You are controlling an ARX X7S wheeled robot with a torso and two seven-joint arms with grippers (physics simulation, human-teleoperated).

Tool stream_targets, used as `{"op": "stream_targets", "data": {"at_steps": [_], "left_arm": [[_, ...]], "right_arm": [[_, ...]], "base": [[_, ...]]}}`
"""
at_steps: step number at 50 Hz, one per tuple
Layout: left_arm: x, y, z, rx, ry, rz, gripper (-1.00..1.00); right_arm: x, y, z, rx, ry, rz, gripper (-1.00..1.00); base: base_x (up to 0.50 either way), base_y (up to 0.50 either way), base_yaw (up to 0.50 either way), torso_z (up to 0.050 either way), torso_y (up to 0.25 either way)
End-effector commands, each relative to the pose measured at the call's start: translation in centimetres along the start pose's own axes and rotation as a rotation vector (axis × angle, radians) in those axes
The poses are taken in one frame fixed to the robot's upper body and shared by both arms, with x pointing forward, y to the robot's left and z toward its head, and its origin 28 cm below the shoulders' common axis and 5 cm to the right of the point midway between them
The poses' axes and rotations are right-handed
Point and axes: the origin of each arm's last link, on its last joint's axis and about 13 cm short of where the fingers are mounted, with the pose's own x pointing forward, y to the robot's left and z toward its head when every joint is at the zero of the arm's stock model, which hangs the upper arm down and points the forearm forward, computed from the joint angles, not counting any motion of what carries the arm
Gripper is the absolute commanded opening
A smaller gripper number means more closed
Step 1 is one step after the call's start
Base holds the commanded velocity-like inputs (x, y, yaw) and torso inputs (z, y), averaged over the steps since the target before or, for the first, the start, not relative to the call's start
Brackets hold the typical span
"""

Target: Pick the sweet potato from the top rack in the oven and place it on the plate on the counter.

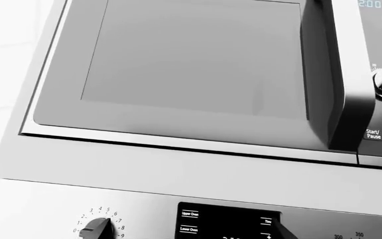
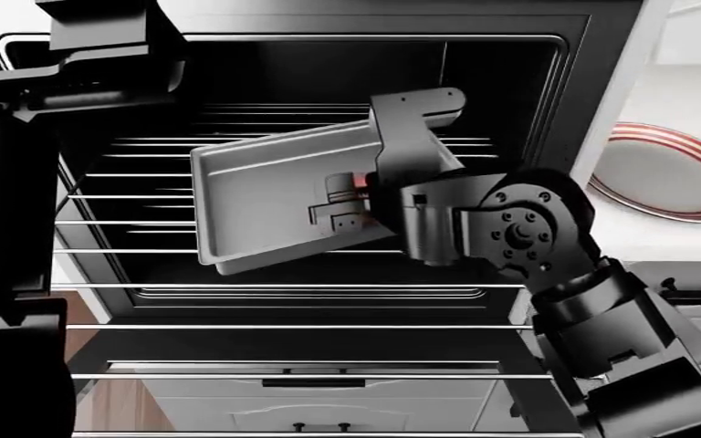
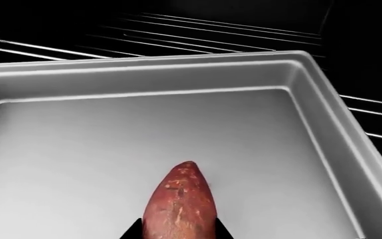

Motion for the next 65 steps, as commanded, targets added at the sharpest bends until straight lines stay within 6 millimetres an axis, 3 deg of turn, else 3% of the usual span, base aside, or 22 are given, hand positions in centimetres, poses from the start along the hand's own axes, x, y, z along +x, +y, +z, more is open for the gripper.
{"op": "stream_targets", "data": {"at_steps": [1, 34, 42, 44, 54, 65], "left_arm": [[0.0, 0.0, 0.0, -0.001, 0.0, -0.001, 1.0], [0.0, 0.0, -0.2, 0.0, 0.003, 0.001, 1.0], [0.0, 0.0, 0.0, 0.001, -0.001, 0.001, 1.0], [0.0, 0.1, 0.0, 0.003, -0.004, 0.001, 1.0], [0.1, 0.1, -0.1, 0.001, -0.001, 0.002, 1.0], [-0.1, 0.2, -0.3, 0.0, 0.001, 0.006, 1.0]], "right_arm": [[-0.5, -0.2, -0.1, 0.034, -0.071, 0.07, -1.0], [-2.8, -1.0, 0.0, 0.073, -0.379, 0.196, -1.0], [-5.2, -1.7, 0.3, 0.172, -0.409, 0.349, -1.0], [-5.8, -1.6, 0.2, 0.091, -0.469, 0.358, -1.0], [-7.7, -2.0, 0.6, 0.067, -0.584, 0.337, -1.0], [-9.7, -2.5, -0.2, 0.041, -0.671, 0.297, -1.0]], "base": [[0.0, 0.0, 0.0, 0.0, 0.0], [0.0, 0.0, 0.0, 0.0, 0.0], [0.0, 0.0, 0.0, 0.0, 0.0], [0.0, 0.0, 0.0, 0.0, 0.0], [0.0, 0.0, 0.0, 0.0, 0.0], [0.0, 0.0, 0.0, 0.0, 0.0]]}}
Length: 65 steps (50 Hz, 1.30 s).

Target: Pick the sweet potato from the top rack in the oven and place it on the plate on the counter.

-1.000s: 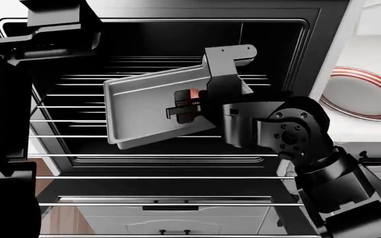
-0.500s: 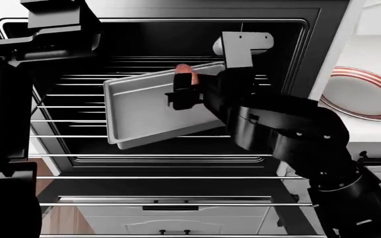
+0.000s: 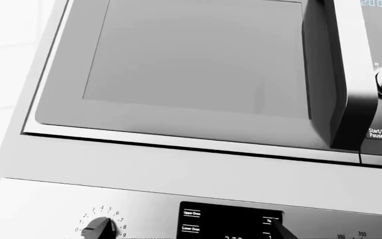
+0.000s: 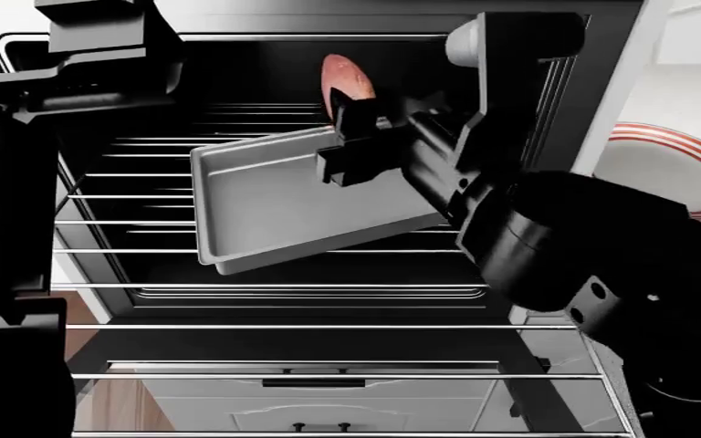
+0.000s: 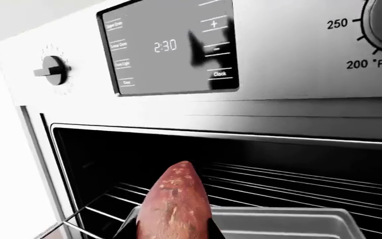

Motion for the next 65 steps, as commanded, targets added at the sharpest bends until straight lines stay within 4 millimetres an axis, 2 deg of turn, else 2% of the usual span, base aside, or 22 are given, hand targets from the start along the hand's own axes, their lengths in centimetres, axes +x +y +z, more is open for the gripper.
{"op": "stream_targets", "data": {"at_steps": [1, 16, 29, 34, 65], "left_arm": [[-0.1, 0.0, -0.2, -0.002, 0.002, 0.002, 1.0], [-0.1, 0.0, -0.3, -0.008, 0.002, 0.005, 1.0], [0.1, 0.1, 0.0, 0.005, -0.01, 0.004, 1.0], [0.2, 0.1, 0.2, 0.01, -0.017, 0.002, 1.0], [0.0, 0.0, 0.1, 0.013, -0.016, 0.004, 1.0]], "right_arm": [[-2.1, 0.3, 0.9, -0.057, -0.1, 0.005, -1.0], [-5.5, 1.8, 3.3, -0.134, -0.237, 0.019, -1.0], [-7.6, 2.0, 4.1, -0.146, -0.299, -0.017, -1.0], [-7.6, 1.8, 3.8, -0.126, -0.283, -0.041, -1.0], [-7.5, 2.0, 3.5, -0.098, -0.251, -0.018, -1.0]], "base": [[0.0, 0.0, 0.0, 0.0, 0.0], [0.0, 0.0, 0.0, 0.0, 0.0], [0.0, 0.0, 0.0, 0.0, 0.0], [0.0, 0.0, 0.0, 0.0, 0.0], [-0.01, -0.5, 0.0, 0.0, 0.0]]}}
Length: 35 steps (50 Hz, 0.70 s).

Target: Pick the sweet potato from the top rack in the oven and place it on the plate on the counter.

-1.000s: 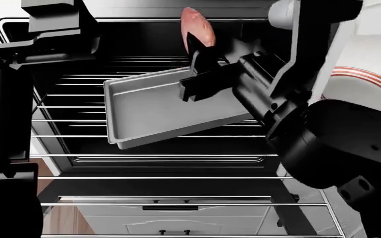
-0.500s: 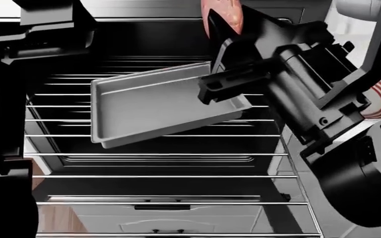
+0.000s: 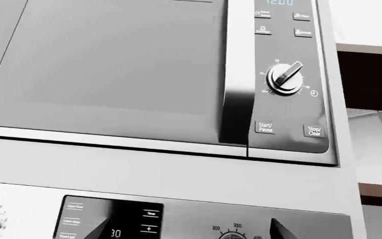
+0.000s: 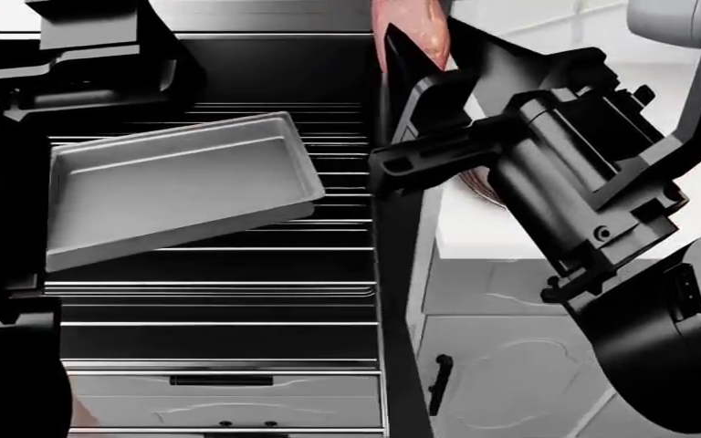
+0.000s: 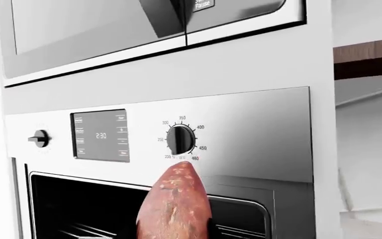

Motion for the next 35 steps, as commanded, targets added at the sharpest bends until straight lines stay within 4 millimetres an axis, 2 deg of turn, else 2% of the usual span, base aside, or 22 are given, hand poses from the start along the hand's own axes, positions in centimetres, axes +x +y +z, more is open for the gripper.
{"op": "stream_targets", "data": {"at_steps": [1, 35], "left_arm": [[0.0, -0.07, 0.0, 0.0, 0.0, -0.001, 1.0], [0.09, -0.04, 0.18, 0.001, -0.008, 0.003, 1.0]], "right_arm": [[-0.09, -0.1, 0.04, -0.012, -0.009, 0.001, -1.0], [-0.38, 0.32, -0.01, 0.035, 0.0, 0.054, -1.0]], "base": [[0.0, -0.5, 0.0, 0.0, 0.0], [0.0, -0.5, 0.0, 0.0, 0.0]]}}
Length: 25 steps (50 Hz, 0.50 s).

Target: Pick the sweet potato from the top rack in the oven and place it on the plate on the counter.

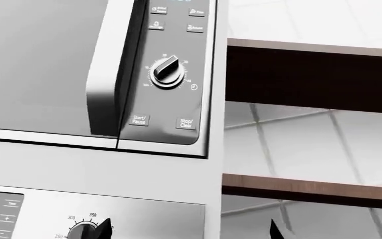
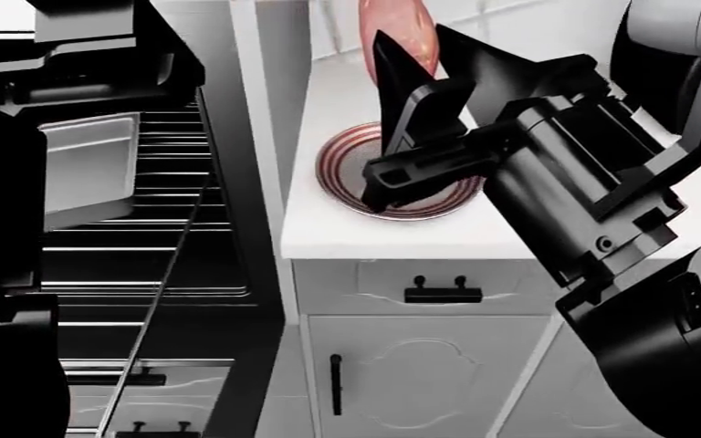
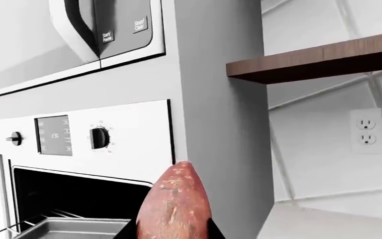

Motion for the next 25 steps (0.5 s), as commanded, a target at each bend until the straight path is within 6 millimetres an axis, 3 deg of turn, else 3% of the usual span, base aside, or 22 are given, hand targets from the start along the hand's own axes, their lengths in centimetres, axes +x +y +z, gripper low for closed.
{"op": "stream_targets", "data": {"at_steps": [1, 25], "left_arm": [[0.0, 0.0, 0.02, 0.0, -0.001, 0.003, 1.0], [-0.04, 0.04, 0.08, 0.0, -0.006, 0.003, 1.0]], "right_arm": [[-0.07, 0.09, -0.01, 0.002, -0.006, 0.015, -1.0], [-0.11, 0.17, 0.11, 0.0, 0.002, 0.026, -1.0]], "base": [[0.0, -0.5, 0.0, 0.0, 0.0], [0.0, -0.5, 0.0, 0.0, 0.0]]}}
